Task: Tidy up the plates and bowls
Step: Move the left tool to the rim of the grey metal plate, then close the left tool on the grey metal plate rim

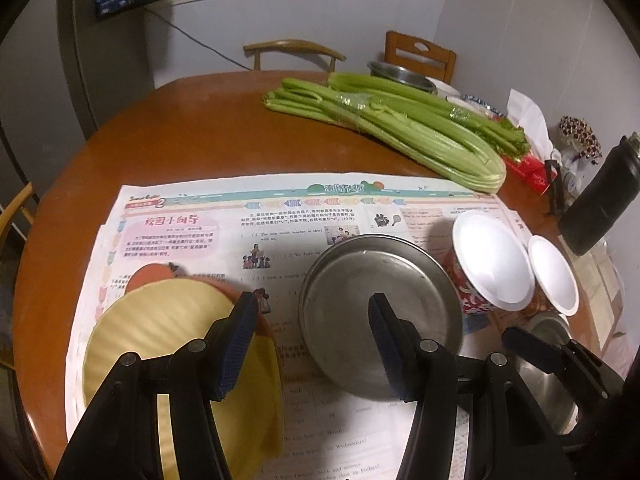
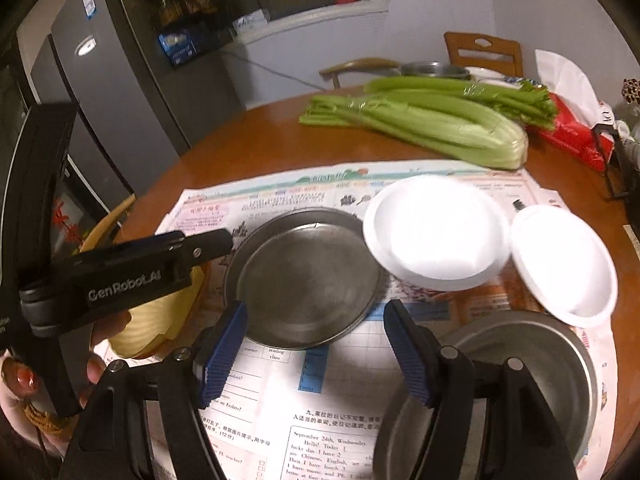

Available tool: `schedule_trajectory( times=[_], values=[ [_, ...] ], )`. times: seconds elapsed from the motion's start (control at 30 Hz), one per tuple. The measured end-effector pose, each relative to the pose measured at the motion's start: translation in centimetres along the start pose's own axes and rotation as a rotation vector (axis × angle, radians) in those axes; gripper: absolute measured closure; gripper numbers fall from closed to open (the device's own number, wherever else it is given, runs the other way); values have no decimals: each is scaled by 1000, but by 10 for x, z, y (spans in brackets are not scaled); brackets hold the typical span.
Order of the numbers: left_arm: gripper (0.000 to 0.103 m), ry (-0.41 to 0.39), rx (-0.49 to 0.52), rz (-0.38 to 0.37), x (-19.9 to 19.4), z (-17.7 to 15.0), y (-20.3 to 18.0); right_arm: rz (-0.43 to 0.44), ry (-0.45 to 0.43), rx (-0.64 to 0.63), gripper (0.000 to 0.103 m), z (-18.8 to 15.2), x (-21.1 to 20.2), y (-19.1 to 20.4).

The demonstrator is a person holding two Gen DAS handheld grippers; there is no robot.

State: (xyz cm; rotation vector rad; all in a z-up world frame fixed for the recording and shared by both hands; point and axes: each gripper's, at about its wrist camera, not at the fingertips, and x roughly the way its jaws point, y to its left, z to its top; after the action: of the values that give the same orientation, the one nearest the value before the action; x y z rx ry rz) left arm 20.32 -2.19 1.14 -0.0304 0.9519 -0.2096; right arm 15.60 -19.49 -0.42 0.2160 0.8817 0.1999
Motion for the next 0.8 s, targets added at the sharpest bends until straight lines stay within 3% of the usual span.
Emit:
schedule_trajectory(
  times=[0.33,0.8],
  values=[
    [44,63,51,-3,32,12,-4,-48,90,76,33,12,28,-17],
    [44,116,72,15,58,17,-6,-70,192,27,33,19,57,-6]
  ],
)
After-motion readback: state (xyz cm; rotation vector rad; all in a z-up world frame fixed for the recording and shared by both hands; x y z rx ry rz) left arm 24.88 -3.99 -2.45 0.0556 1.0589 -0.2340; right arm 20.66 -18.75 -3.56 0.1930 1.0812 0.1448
